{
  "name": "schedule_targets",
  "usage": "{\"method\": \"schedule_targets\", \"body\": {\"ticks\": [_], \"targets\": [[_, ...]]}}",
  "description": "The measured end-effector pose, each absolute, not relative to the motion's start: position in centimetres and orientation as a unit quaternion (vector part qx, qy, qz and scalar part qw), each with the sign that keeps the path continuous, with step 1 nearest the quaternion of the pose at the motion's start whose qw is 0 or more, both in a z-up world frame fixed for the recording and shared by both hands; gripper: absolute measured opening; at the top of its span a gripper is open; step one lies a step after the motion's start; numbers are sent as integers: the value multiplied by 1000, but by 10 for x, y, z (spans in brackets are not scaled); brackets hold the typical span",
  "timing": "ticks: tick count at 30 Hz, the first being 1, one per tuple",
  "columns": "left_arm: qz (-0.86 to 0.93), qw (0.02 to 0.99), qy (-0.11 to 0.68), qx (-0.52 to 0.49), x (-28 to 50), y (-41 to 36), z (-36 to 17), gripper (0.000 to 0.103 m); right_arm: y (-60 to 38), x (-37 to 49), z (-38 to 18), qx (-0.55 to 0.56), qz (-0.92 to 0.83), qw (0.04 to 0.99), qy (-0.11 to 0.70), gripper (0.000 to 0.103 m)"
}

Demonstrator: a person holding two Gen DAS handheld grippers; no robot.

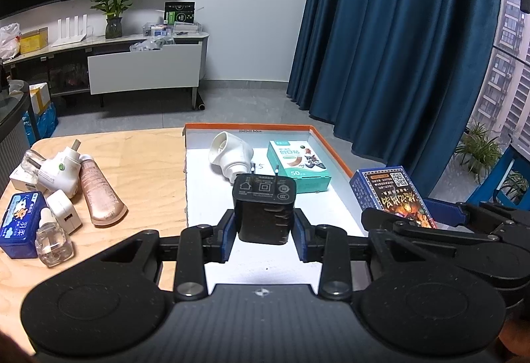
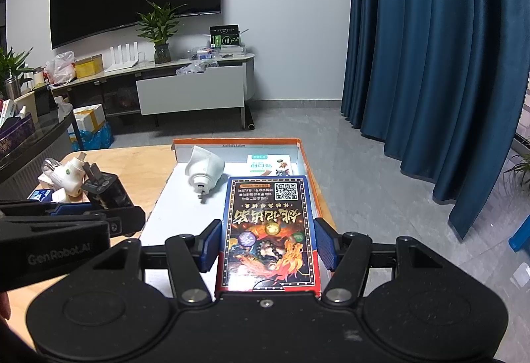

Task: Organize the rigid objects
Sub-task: 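Lower the black charger and red card box toward the lid floor with both grippers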

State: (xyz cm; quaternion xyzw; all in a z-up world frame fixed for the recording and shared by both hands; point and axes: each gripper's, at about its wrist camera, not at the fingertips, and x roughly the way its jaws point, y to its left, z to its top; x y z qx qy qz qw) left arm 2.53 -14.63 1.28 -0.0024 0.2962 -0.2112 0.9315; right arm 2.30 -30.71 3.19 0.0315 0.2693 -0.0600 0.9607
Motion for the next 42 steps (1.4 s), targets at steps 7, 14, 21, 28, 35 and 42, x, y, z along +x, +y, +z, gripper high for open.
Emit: {"method": "schedule_targets", "body": {"ticks": [7, 14, 21, 28, 35, 42], "targets": [[-208, 932, 297, 4, 34, -149, 9, 36, -308, 30, 27, 29, -58, 960, 273, 71], [-204, 933, 296, 10, 43, -153, 6, 36, -313, 44, 21, 29, -54, 959, 277, 71], [-204, 931, 303, 12, 53, -156, 4, 36, -314, 51, 19, 29, -54, 959, 278, 71], [-204, 930, 305, 12, 61, -160, 3, 36, -317, 61, 17, 29, -53, 959, 278, 71], [-205, 929, 309, 10, 69, -163, 2, 36, -319, 68, 15, 30, -52, 958, 280, 71], [-202, 927, 315, 10, 75, -165, -2, 36, -324, 78, 12, 37, -49, 957, 283, 71]]}}
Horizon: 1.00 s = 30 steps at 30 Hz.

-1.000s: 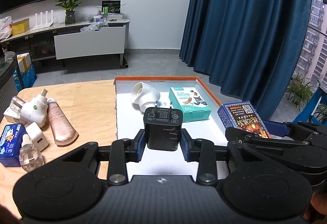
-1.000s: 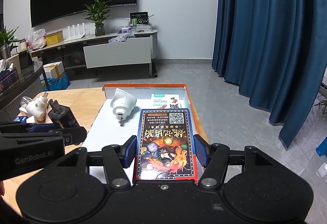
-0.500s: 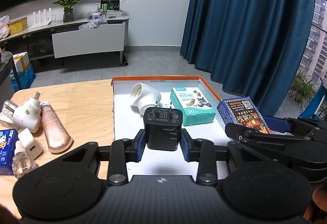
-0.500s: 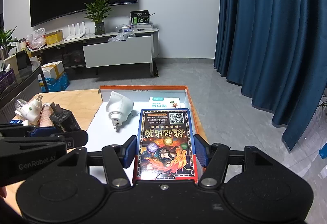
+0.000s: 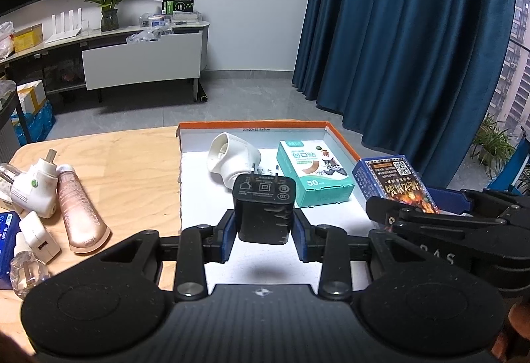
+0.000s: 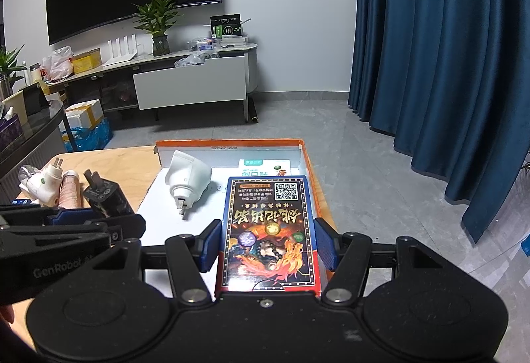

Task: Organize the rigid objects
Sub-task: 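Lower the black charger and red card box toward the lid floor with both grippers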

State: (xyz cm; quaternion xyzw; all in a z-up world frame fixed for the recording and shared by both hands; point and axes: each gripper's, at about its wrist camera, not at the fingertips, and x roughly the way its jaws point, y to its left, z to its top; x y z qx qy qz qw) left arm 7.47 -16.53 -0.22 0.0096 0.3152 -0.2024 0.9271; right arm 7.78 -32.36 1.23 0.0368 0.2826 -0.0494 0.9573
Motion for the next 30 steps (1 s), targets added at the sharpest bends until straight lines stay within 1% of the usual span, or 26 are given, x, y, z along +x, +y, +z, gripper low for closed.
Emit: {"method": "schedule_targets", "body": {"ticks": [30], "targets": [[-200, 923, 330, 13, 87, -176, -12, 36, -335, 98, 2, 48, -30, 952, 299, 71]]}}
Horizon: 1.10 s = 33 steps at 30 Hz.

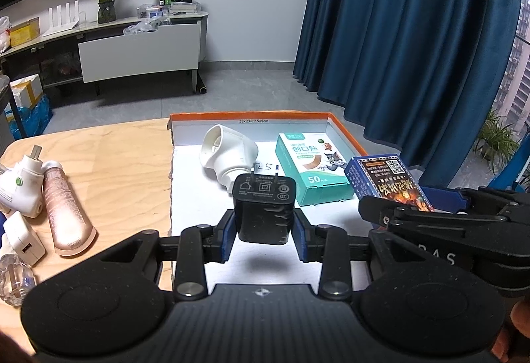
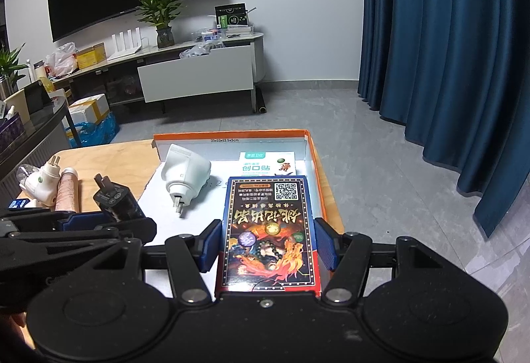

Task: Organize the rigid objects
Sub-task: 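Lower the black charger and red card box toward the lid floor with both grippers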

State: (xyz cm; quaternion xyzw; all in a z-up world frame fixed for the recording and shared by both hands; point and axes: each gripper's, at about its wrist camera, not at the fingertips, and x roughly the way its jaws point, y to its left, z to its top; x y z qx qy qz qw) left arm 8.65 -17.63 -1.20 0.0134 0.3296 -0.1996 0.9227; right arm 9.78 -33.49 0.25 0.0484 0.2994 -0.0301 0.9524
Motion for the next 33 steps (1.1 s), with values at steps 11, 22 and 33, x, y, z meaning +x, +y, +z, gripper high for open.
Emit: {"method": "schedule_targets", "body": {"ticks": [11, 22, 33], "targets": [[-199, 922, 333, 13, 88, -178, -15, 36, -330, 101, -1, 42, -32, 951, 304, 71], [-199, 920, 338, 12, 91, -179, -20, 36, -331, 103, -3, 42, -36, 950, 308, 71], [-198, 919, 339, 10, 92, -179, -22, 36, -331, 107, -5, 40, -36, 948, 313, 71]]}}
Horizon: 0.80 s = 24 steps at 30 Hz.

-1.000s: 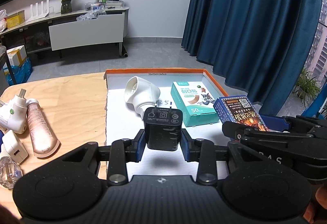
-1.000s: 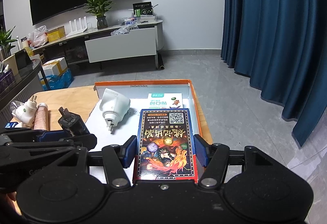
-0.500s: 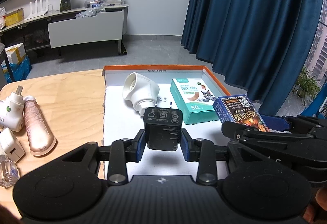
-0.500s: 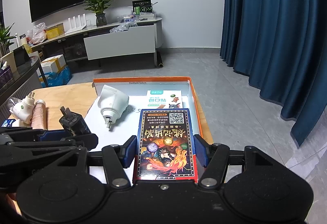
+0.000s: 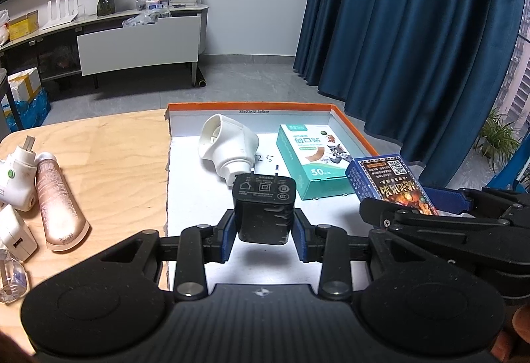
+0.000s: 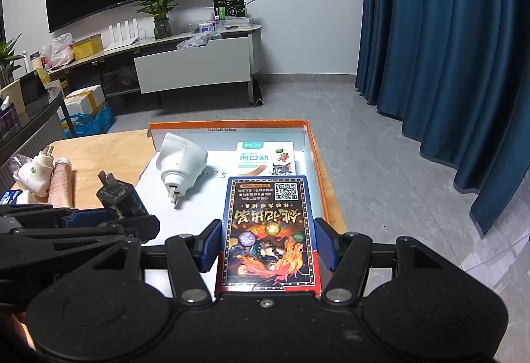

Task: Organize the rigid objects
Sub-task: 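Lower the black charger and red card box toward the lid floor with both grippers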

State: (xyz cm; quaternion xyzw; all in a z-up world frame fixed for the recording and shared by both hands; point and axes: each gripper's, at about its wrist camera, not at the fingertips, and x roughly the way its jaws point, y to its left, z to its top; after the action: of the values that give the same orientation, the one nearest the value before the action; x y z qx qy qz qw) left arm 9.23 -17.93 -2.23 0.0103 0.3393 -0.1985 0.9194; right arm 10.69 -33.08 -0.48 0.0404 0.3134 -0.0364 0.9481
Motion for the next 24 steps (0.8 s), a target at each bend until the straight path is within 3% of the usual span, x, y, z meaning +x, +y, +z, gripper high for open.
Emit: {"method": "schedule_targets", "body": {"ticks": [24], "targets": [[-196, 920, 340, 6, 94, -178, -24, 36, -331, 108, -6, 42, -35, 947, 316, 71]]}}
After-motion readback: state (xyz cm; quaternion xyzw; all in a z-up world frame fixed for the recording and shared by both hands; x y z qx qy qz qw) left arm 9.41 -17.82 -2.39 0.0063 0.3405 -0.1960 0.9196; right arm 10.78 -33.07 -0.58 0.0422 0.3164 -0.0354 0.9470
